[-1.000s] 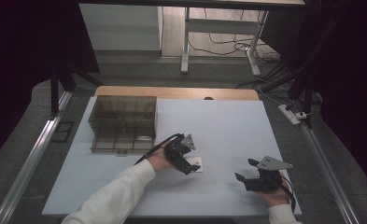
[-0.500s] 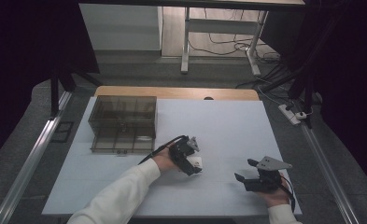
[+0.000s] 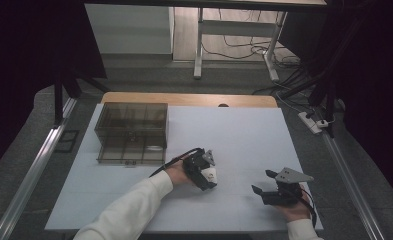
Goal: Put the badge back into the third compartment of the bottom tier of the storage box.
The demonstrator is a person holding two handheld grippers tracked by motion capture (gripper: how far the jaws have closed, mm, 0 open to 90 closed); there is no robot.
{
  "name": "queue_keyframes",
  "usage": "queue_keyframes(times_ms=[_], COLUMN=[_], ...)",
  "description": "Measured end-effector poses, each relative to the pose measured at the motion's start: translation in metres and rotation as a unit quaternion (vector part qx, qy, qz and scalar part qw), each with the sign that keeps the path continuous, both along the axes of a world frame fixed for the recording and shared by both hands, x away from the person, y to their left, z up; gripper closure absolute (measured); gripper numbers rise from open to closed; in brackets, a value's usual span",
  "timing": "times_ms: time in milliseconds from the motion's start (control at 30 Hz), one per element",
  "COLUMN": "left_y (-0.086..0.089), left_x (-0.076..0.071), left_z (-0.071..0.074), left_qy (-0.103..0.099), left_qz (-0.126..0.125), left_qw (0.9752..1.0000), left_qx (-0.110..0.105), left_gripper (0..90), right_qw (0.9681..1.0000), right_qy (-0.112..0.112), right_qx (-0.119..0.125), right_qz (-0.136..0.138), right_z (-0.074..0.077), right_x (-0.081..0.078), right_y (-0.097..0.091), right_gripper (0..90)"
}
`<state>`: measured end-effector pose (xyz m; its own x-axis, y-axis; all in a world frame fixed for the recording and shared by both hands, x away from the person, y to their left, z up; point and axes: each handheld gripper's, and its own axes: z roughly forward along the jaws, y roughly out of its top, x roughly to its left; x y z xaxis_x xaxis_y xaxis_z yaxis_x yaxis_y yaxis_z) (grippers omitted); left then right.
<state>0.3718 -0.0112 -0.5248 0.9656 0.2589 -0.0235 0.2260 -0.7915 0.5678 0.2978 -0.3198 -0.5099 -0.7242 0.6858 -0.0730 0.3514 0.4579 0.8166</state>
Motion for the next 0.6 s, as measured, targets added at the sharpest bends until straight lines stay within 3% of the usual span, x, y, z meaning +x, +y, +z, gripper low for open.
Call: queue_keyframes(times_ms=[267, 600], left_y=[0.0017, 0.0024], left_x=[-0.0043, -0.0057], left_z=[0.0026, 0.0038], left_qy=[-0.009, -0.01], left_qz=[-0.018, -0.022], left_qw=[0.9998, 0.9997], left_qx=[0.001, -0.002], left_gripper=[31.8, 32.7], right_qw=[1.0, 1.0], right_qy=[0.001, 0.001], right_qx=[0.003, 0.005], right_qz=[0.002, 0.003], right_z=[-0.0003, 0.0], right_x=[-0.0002, -0.0006], right_y=[0.0009, 0.0009], right_gripper=[20.7, 20.8])
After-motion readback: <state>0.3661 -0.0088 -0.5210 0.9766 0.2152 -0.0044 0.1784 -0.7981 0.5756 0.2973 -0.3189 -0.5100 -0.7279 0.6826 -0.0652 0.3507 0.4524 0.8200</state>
